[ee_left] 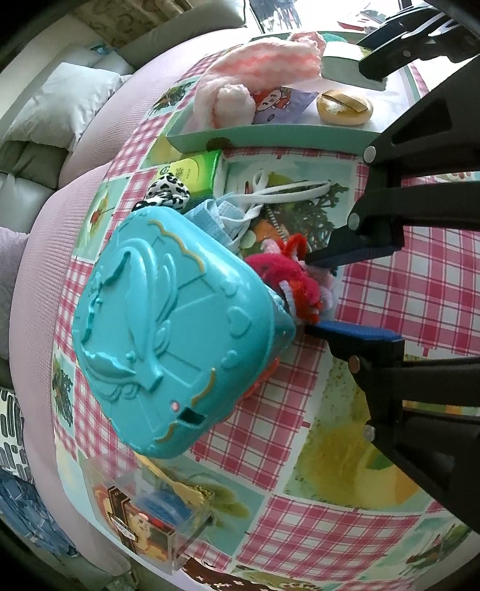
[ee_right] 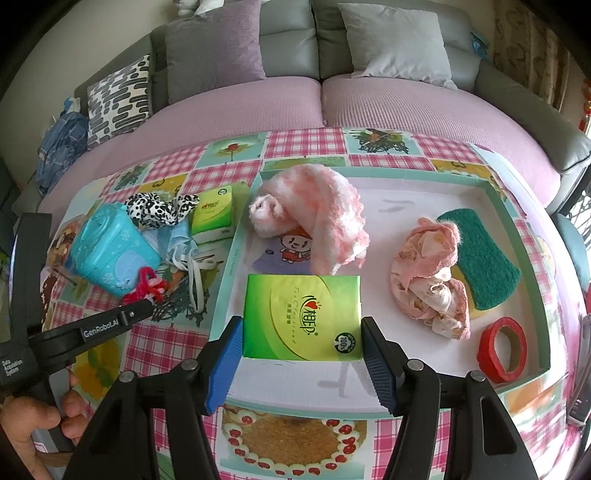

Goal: Organize soft objects
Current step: 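Grasp the red fuzzy toy with the left tool while the right tool holds the tissue pack over the tray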

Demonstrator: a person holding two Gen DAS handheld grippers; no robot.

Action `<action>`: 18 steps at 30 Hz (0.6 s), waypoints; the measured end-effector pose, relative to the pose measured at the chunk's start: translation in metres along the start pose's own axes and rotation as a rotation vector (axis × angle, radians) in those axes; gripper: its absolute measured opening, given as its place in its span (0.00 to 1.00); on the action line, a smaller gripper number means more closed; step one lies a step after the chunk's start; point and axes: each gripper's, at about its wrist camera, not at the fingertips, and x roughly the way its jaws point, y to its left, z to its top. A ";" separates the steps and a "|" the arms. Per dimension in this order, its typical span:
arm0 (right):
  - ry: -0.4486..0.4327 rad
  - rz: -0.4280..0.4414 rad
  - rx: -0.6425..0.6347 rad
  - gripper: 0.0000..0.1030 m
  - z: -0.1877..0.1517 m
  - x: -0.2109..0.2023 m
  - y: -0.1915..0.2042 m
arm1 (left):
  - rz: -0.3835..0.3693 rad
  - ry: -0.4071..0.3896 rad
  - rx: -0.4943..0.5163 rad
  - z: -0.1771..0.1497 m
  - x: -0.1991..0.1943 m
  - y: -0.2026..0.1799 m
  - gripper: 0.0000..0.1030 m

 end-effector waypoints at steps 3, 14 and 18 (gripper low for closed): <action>0.004 0.001 0.006 0.63 0.000 0.001 -0.001 | -0.004 0.001 0.008 -0.001 -0.001 -0.001 0.26; 0.012 -0.003 0.027 0.63 -0.001 0.002 -0.010 | -0.022 -0.011 0.021 -0.007 -0.012 -0.001 0.07; 0.017 -0.007 0.027 0.63 -0.001 0.003 -0.011 | -0.031 -0.010 0.021 -0.008 -0.015 0.001 0.06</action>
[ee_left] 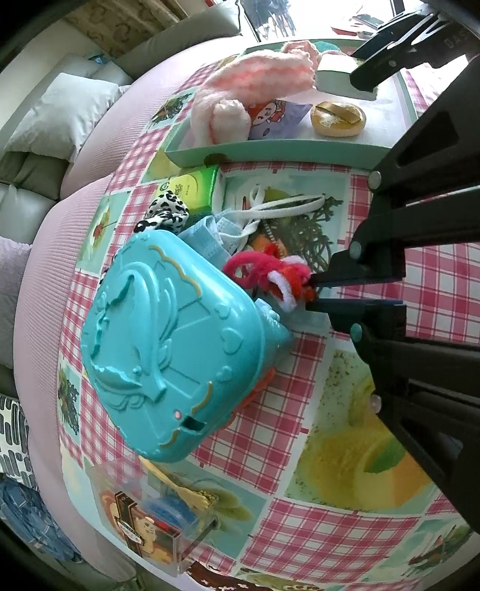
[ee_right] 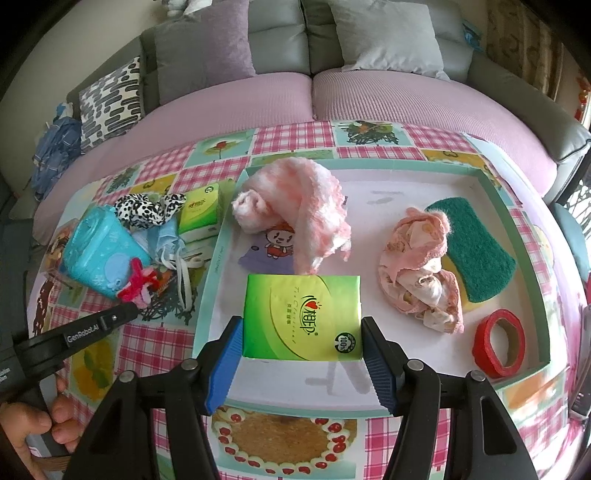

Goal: Organize soft objects
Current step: 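Grasp the red fuzzy toy with the left tool while the right tool holds the tissue pack over the tray, then lift the red toy with the left tool while the right tool keeps the tissue pack over the tray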

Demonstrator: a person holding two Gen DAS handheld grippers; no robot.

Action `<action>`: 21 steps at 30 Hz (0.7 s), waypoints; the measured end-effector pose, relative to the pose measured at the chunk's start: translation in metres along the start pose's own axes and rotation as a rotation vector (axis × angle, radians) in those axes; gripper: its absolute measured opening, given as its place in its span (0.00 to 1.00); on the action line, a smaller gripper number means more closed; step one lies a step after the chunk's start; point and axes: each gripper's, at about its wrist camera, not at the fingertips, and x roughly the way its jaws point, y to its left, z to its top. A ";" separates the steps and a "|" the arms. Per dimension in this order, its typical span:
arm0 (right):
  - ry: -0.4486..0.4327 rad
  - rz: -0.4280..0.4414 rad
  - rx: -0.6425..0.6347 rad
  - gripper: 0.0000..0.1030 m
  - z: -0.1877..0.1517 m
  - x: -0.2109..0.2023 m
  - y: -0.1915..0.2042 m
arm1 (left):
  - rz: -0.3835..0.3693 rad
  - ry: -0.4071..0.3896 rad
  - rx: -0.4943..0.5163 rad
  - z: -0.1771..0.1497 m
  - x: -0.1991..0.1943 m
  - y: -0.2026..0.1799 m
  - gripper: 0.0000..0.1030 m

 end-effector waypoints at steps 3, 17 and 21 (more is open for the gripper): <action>0.001 -0.001 -0.003 0.63 0.000 0.001 0.001 | -0.006 0.000 -0.003 0.001 -0.001 0.000 0.05; 0.004 -0.003 -0.005 0.63 -0.001 0.001 0.001 | -0.064 -0.047 0.010 0.000 -0.025 -0.003 0.02; 0.004 -0.004 -0.002 0.63 0.000 0.000 -0.001 | -0.051 -0.041 0.008 0.000 -0.024 -0.005 0.02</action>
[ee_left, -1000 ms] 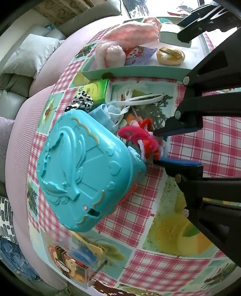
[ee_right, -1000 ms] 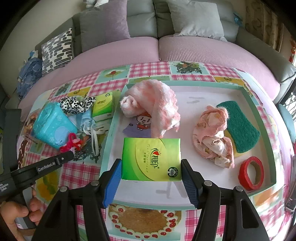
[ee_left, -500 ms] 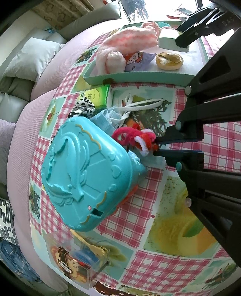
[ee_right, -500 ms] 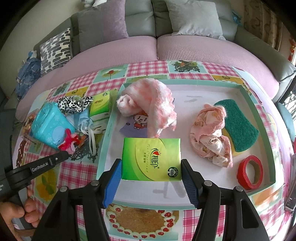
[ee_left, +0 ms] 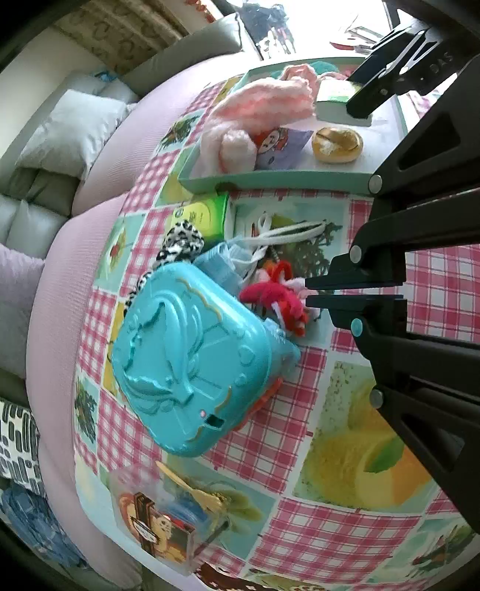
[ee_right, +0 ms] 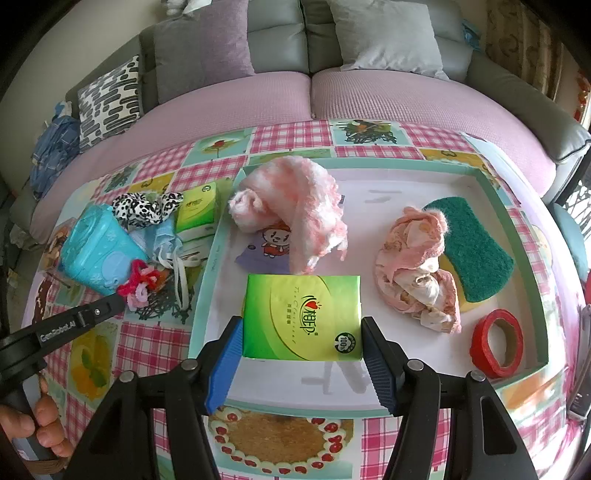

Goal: Organize soft objects
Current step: 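Lift the red toy with the left tool while the right tool keeps the tissue pack over the tray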

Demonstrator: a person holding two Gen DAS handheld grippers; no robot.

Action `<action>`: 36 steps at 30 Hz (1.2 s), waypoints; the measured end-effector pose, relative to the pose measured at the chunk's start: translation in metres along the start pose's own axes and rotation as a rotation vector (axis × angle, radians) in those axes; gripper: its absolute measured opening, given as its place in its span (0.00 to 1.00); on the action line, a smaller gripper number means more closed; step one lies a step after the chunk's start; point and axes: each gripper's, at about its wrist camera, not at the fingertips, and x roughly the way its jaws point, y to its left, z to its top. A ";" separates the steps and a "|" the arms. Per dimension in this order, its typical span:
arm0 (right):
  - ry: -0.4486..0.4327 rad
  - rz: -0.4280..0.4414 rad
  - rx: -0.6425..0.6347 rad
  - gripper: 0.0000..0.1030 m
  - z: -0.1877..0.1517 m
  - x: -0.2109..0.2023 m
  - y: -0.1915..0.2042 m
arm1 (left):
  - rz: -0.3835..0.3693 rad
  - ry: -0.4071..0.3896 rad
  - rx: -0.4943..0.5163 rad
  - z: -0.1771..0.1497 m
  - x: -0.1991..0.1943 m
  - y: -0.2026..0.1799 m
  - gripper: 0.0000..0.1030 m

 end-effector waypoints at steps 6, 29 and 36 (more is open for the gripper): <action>-0.001 0.001 0.000 0.63 0.000 0.000 -0.001 | 0.028 0.005 0.006 0.001 0.004 0.000 0.04; 0.010 0.004 0.002 0.63 -0.002 0.004 -0.002 | 0.067 0.008 -0.055 0.010 0.036 -0.002 0.36; 0.017 0.003 -0.004 0.63 -0.002 0.005 -0.001 | 0.032 0.010 -0.080 0.011 0.038 0.000 0.16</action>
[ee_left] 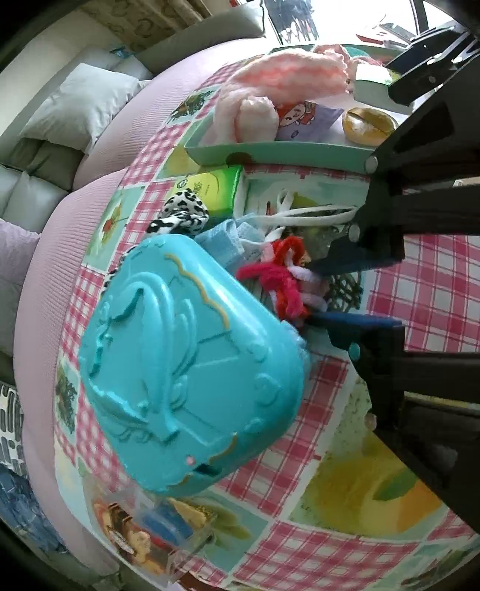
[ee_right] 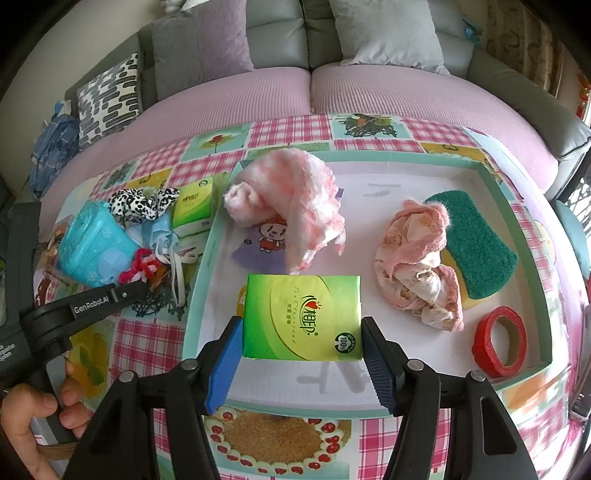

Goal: Organize soft objects
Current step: 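Lift the red toy with the left tool while the right tool keeps the tissue pack over the tray, then release the red toy into the tray with the left tool while the right tool releases the tissue pack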

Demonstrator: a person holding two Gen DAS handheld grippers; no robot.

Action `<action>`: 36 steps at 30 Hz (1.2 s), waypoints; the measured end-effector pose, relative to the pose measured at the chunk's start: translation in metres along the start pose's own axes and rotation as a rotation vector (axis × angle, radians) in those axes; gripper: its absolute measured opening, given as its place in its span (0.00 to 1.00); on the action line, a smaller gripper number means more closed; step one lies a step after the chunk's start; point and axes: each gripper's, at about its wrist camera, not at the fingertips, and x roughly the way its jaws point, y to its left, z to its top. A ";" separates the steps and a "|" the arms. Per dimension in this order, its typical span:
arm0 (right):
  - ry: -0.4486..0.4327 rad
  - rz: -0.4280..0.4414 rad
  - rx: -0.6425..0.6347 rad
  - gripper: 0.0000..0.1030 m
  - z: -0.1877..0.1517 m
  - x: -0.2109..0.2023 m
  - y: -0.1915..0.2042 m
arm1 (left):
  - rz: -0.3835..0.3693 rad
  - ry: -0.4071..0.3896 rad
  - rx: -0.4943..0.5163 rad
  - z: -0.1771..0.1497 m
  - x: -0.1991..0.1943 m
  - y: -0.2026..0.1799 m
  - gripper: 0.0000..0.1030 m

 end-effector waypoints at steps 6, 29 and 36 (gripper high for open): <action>0.003 0.001 -0.003 0.63 0.000 0.000 0.000 | -0.002 0.006 0.017 -0.002 -0.001 -0.003 0.14; -0.010 -0.073 0.151 0.64 0.006 -0.024 -0.067 | -0.219 -0.012 0.368 -0.052 -0.058 -0.093 0.14; 0.006 -0.082 0.155 0.64 0.004 -0.022 -0.073 | -0.204 0.053 0.455 -0.070 -0.040 -0.118 0.15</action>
